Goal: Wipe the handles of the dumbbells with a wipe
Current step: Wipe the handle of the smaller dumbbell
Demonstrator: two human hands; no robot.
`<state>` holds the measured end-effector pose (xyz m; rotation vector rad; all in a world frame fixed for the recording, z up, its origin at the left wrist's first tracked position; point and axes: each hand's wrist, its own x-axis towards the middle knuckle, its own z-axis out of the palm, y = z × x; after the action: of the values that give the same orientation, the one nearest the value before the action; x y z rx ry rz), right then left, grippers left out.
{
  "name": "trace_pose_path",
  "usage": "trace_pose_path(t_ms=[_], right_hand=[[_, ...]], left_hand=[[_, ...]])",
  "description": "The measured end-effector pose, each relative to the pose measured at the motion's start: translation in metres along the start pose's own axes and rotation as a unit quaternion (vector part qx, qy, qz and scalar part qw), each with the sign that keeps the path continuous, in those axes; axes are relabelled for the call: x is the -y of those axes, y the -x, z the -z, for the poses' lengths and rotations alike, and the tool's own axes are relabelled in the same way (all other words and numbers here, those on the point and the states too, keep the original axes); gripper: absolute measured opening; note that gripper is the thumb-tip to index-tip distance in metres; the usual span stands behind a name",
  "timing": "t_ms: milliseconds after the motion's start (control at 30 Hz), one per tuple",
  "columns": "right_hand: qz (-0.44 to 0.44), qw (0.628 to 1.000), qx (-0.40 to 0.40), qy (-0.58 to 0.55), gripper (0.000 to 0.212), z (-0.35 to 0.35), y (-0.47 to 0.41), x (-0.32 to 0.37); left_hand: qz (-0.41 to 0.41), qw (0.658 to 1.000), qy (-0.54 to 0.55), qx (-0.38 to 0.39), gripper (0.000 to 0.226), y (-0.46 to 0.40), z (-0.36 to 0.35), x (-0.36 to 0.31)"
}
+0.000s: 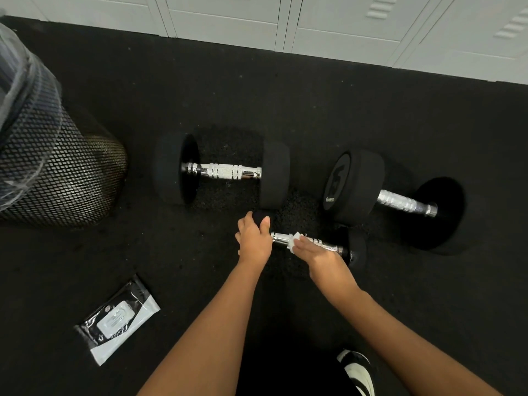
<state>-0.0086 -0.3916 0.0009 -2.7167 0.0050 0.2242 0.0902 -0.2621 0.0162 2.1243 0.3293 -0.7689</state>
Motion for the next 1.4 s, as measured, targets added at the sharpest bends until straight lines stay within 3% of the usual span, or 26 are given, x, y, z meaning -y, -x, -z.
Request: trace_pose_path(t_ms=[67, 200, 367, 500, 767, 933, 1000, 1200, 1400], right_hand=[[-0.007, 1.0, -0.009, 0.0, 0.076, -0.002, 0.005, -0.009], [-0.068, 0.997, -0.031, -0.002, 0.063, -0.002, -0.011, 0.005], [-0.04, 0.999, -0.018, -0.001, 0.067, -0.003, -0.001, -0.007], [-0.097, 0.995, -0.023, -0.028, 0.057, -0.006, -0.015, -0.001], [0.027, 1.0, 0.012, 0.005, 0.067, -0.003, -0.004, -0.004], [-0.029, 0.999, -0.013, -0.002, 0.059, -0.006, -0.015, 0.004], [0.017, 1.0, 0.019, 0.006, 0.052, -0.008, -0.007, -0.001], [-0.01, 1.0, -0.01, -0.012, 0.075, -0.006, 0.0, -0.015], [0.023, 0.999, -0.035, -0.004, 0.072, -0.008, 0.01, -0.002]], left_hand=[[-0.002, 1.0, 0.001, -0.001, 0.053, 0.0, 0.0, 0.0], [-0.003, 1.0, -0.001, -0.003, 0.054, 0.0, -0.001, -0.001], [-0.002, 1.0, -0.001, 0.0, 0.054, 0.0, 0.0, -0.001], [-0.005, 1.0, -0.002, 0.0, 0.054, 0.0, 0.0, -0.001], [-0.007, 1.0, -0.002, 0.001, 0.055, 0.0, 0.0, 0.001], [-0.01, 1.0, -0.001, -0.001, 0.055, -0.001, -0.001, 0.001], [-0.012, 1.0, -0.001, 0.002, 0.055, -0.001, -0.001, 0.001], [-0.015, 1.0, -0.001, -0.001, 0.054, -0.002, -0.001, 0.002], [-0.015, 1.0, 0.005, 0.003, 0.055, -0.002, 0.0, 0.003]])
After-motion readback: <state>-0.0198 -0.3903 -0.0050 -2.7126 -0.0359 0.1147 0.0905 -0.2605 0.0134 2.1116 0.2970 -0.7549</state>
